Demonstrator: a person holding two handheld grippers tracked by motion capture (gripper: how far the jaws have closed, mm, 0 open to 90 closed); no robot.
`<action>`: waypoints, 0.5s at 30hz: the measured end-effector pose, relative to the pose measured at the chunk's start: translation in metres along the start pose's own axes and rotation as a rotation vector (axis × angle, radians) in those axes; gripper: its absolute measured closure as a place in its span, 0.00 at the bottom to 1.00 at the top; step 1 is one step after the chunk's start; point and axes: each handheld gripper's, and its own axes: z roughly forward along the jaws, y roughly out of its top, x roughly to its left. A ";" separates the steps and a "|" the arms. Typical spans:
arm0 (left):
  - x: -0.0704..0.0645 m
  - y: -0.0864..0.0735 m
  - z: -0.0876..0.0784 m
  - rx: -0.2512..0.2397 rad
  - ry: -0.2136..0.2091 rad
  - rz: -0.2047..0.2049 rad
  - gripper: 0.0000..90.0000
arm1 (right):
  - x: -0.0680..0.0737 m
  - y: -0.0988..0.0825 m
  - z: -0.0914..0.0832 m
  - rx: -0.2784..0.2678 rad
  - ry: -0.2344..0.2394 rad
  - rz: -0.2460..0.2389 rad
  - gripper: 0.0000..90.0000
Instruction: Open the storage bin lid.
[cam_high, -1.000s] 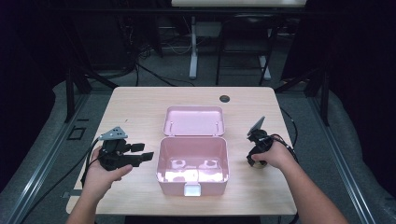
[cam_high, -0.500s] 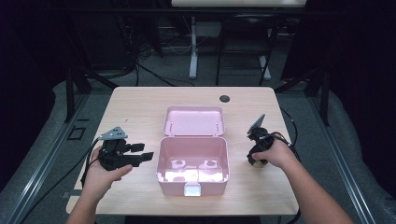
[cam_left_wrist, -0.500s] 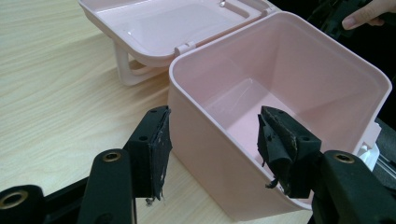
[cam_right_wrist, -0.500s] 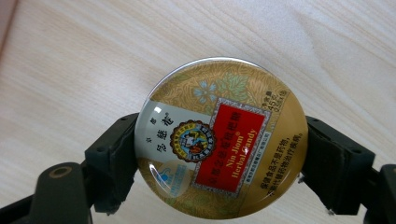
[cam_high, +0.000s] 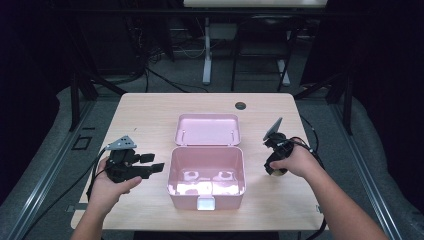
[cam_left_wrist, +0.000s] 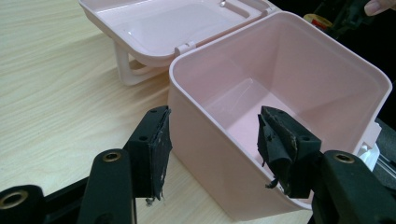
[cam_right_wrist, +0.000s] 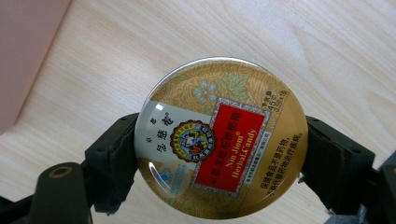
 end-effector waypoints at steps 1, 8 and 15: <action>0.000 0.000 0.000 -0.002 -0.002 0.000 0.49 | 0.001 0.000 -0.002 -0.001 -0.002 -0.007 0.22; 0.000 0.000 0.000 -0.001 -0.004 0.000 0.49 | 0.011 0.002 -0.017 0.001 -0.004 -0.043 0.22; 0.000 0.000 -0.001 -0.004 0.001 -0.004 0.49 | 0.015 0.004 -0.028 0.005 -0.006 -0.064 0.22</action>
